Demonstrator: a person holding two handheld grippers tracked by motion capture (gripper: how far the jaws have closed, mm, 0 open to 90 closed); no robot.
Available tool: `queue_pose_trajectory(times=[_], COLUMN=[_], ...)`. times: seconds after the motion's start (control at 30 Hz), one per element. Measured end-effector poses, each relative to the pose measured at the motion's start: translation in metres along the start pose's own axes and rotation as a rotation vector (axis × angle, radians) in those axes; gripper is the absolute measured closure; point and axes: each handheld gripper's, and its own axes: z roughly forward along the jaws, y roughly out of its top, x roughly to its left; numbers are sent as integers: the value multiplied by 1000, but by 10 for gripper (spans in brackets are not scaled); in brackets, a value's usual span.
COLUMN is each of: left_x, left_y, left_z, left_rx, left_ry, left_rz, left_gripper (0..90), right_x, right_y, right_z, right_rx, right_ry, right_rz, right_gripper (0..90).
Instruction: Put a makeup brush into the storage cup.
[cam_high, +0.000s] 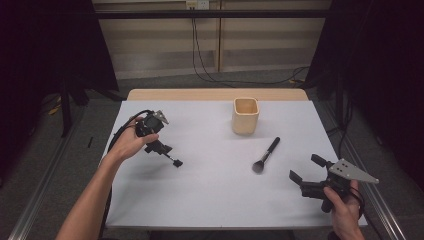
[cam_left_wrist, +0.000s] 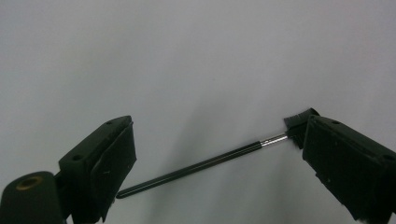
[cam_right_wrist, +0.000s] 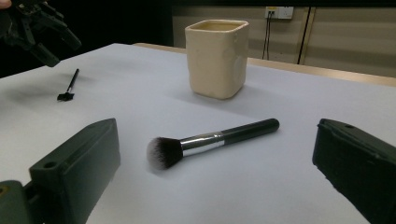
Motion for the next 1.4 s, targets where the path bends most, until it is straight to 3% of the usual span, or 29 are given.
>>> queue_pose_trajectory(times=[0.57,0.73,0.97,1.17,1.2,1.23,1.27,1.3,1.4], left_x=[23,25,28,32,30,32,29,31,28], left_y=[-10,-9,-10,-11,-12,-12,-13,-12,-11], left_z=[14,19,26,28,30,30,33,33,40], left_rx=[104,131,180,198,189,217,200,226,244], left_ry=[-59,-86,-111,-124,-122,-132,-132,-132,-148], left_rz=[91,99,143,138,108,149,115,153,144], left_gripper=[74,74,92,100,95,94,95,99,104], right_x=[0,0,0,0,0,0,0,0,-1], right_y=[0,-1,-1,-1,-1,-1,-1,-1,-1], right_z=[-1,-1,-1,-2,-1,-1,-1,-1,-1], right_rx=[3,4,5,6,6,6,6,7,6], right_ry=[-6,-6,-1,-2,-2,0,1,-1,-2], right_rz=[-5,-5,-5,-4,-4,-2,-3,-7,-5], right_gripper=[3,3,2,2,2,3,3,3,3])
